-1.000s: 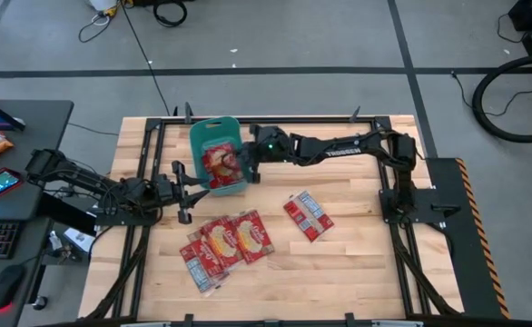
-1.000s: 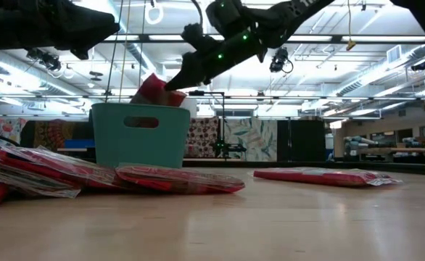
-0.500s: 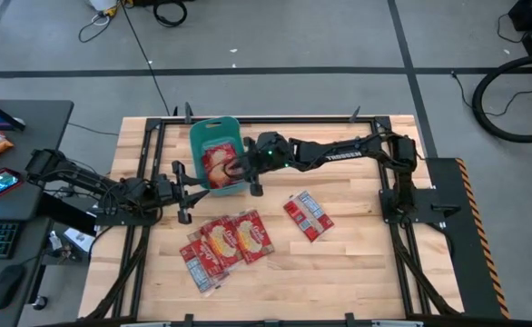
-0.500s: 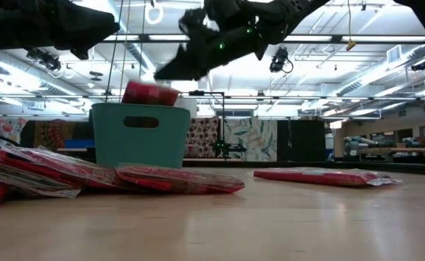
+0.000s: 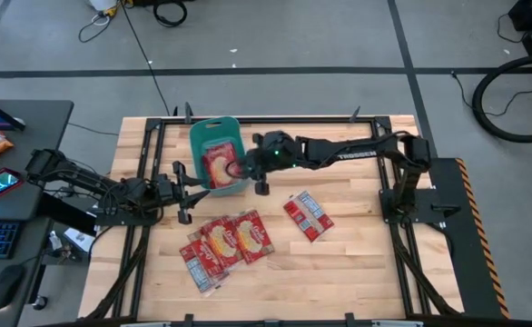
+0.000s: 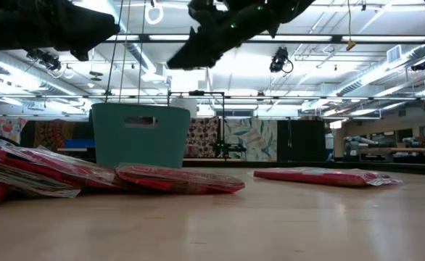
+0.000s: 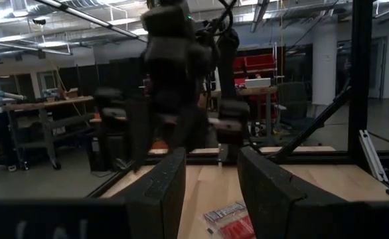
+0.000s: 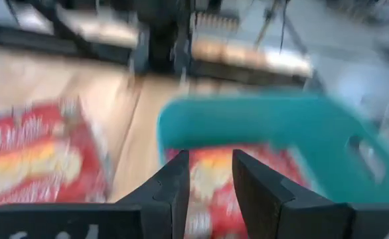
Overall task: Sort popcorn bags into baskets
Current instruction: Put the red popcorn bag into the green bin
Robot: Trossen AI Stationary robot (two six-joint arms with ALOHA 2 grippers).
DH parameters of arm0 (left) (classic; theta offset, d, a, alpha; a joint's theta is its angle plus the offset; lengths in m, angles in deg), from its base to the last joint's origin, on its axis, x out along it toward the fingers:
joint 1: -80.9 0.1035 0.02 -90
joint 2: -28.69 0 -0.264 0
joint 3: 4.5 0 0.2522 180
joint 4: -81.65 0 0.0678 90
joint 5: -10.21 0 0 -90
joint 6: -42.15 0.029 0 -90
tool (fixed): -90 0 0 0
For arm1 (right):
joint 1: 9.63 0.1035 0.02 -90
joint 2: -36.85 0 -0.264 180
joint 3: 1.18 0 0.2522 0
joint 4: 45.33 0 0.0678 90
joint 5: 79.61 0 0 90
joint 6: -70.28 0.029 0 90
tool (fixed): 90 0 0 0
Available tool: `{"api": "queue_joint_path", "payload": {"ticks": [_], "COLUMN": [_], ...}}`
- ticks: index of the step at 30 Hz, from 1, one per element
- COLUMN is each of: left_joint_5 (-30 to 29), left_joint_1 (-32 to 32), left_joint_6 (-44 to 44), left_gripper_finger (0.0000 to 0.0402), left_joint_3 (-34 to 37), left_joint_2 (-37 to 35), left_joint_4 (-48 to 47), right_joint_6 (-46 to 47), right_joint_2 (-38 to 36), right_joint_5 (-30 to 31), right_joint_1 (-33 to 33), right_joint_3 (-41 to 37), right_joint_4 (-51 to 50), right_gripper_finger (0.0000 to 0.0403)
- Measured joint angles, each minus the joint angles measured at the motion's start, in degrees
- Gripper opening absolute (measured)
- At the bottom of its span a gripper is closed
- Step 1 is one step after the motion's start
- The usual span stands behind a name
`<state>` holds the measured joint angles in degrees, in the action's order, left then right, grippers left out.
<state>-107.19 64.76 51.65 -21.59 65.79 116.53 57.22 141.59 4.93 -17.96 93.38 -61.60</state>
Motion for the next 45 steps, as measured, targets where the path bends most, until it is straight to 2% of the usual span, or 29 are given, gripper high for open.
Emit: {"api": "queue_joint_path", "payload": {"ticks": [6, 12, 19, 26, 33, 39, 45], "left_joint_5": [-0.01, -0.01, -0.02, -0.02, -0.02, -0.02, -0.02], "left_joint_1": [0.00, 0.00, 0.00, 0.00, 0.00, 0.02, 0.00], "left_joint_6": [-1.11, -1.42, -1.67, -2.93, -2.99, -3.13, -3.32], "left_gripper_finger": [0.0144, 0.0144, 0.0144, 0.0144, 0.0144, 0.0144, 0.0144], "left_joint_3": [0.00, -0.02, -0.02, -0.02, -0.07, -0.09, -0.09], "left_joint_2": [0.02, 0.02, 0.02, 0.02, 0.02, 0.02, 0.00], "left_joint_4": [-0.16, -0.15, -0.12, -0.21, -0.56, -0.53, -0.52], "right_joint_6": [4.44, 12.76, 19.24, 34.45, 47.68, 51.09, 55.09], "right_joint_2": [-0.03, -0.02, 0.69, 1.15, 3.89, 8.82, 11.03], "right_joint_5": [5.63, 16.69, 18.12, 21.45, 27.80, 32.36, 33.60], "right_joint_1": [2.81, 7.19, 12.92, 18.38, 24.80, 28.31, 29.31], "right_joint_3": [0.00, 0.00, -0.05, -0.10, -1.27, -1.31, -1.35], "right_joint_4": [-13.91, -25.81, -36.32, -44.85, -46.45, -47.60, -51.26], "right_gripper_finger": [0.0119, 0.0119, 0.0124, 0.0180, 0.0227, 0.0229, 0.0229]}}
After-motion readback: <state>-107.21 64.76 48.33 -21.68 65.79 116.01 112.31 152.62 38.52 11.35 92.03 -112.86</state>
